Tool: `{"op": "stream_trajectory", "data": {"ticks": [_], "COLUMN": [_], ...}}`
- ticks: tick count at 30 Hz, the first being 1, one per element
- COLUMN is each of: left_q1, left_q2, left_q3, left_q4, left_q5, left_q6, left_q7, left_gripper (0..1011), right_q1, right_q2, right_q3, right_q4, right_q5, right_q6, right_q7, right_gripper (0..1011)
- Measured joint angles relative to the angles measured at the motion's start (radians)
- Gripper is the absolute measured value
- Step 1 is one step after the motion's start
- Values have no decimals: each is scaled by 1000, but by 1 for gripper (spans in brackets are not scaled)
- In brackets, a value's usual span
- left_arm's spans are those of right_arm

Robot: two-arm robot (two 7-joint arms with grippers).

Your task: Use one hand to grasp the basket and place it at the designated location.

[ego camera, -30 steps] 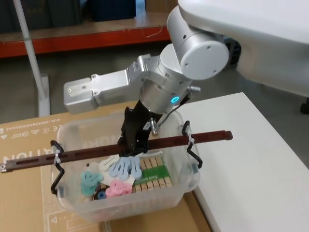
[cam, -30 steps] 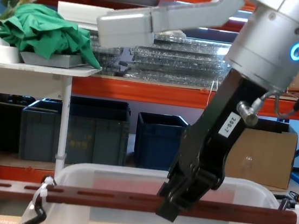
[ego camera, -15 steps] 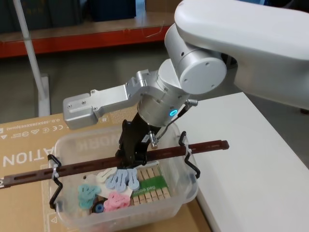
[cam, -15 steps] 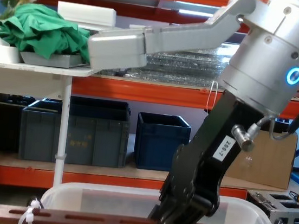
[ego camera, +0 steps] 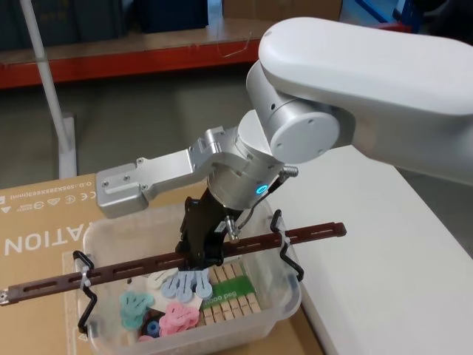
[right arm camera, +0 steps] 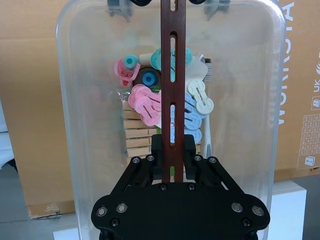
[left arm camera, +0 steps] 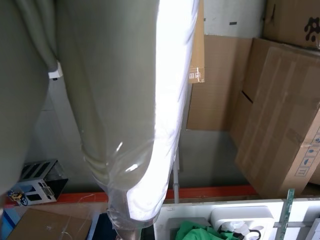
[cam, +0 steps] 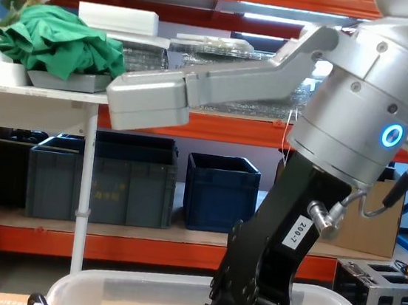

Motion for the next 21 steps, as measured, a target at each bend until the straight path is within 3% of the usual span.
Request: {"op": "stream_trajectory", "data": {"ticks": [21], "left_q1": [0], "left_q2": [0], "left_q3": [0], "left_q4": [0], "left_q5": [0], "left_q6": [0], "left_q7": [0], "left_gripper": [0], "right_q1": [-35], "right_q2": [-18], "right_q3": [-20], "right_q4": [17], "right_q5": [-76], "right_q6": [29], "right_q7": [-21], "right_gripper": [238]}}
